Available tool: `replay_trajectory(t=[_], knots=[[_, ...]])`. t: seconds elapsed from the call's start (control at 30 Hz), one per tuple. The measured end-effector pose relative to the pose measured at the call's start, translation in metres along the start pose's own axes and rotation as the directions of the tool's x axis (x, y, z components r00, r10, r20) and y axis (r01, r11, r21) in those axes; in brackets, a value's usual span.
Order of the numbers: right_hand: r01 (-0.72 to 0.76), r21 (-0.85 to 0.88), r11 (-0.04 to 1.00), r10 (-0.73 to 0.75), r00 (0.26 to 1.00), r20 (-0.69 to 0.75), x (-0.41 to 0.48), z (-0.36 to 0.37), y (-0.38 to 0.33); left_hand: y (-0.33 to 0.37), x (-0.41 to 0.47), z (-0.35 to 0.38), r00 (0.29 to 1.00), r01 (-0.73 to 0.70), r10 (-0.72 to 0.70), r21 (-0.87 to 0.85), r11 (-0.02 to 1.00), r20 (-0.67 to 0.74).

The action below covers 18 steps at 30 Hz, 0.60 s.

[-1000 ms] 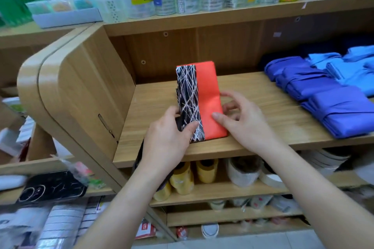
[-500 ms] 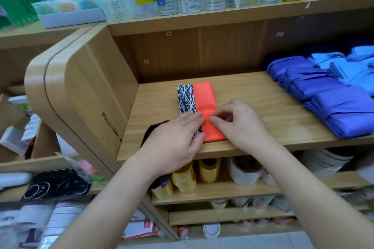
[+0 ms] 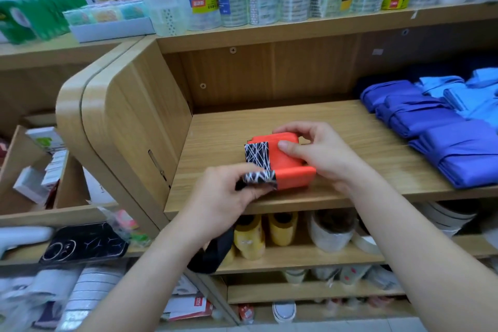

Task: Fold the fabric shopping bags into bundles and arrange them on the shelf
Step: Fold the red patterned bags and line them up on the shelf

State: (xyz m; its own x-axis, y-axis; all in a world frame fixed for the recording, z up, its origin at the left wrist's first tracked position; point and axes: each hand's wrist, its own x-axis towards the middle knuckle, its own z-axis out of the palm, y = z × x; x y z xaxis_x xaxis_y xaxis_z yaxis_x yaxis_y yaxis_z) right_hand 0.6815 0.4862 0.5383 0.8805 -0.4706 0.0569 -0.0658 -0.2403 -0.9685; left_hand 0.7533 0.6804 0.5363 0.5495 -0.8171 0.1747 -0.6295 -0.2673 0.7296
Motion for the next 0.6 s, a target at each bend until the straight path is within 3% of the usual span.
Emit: replay_trajectory(t=[0.07,0.17,0.33,0.47,0.6], knots=[[-0.026,0.119,0.993,0.027,1.0,-0.011,-0.004,0.0,-0.002,0.001,0.007,0.003,0.988,0.075,-0.083,-0.064,0.995,-0.128],[-0.079,0.245,0.966,0.091,0.995,-0.038,-0.011,0.001,-0.005,0.001,0.015,0.008,0.955,0.145,-0.137,0.008,0.989,-0.263],[-0.02,0.371,0.928,0.082,0.985,-0.152,-0.022,0.013,-0.007,0.008,0.025,0.01,0.965,0.24,-0.227,0.096,0.966,-0.127],[0.101,0.192,0.976,-0.039,0.951,-0.306,-0.03,0.035,-0.006,0.012,0.027,0.015,0.964,0.249,-0.237,0.087,0.965,-0.121],[0.19,-0.078,0.979,-0.201,0.809,-0.552,-0.032,0.051,-0.001,0.018,0.02,0.024,0.982,0.159,-0.13,0.221,0.962,-0.139]])
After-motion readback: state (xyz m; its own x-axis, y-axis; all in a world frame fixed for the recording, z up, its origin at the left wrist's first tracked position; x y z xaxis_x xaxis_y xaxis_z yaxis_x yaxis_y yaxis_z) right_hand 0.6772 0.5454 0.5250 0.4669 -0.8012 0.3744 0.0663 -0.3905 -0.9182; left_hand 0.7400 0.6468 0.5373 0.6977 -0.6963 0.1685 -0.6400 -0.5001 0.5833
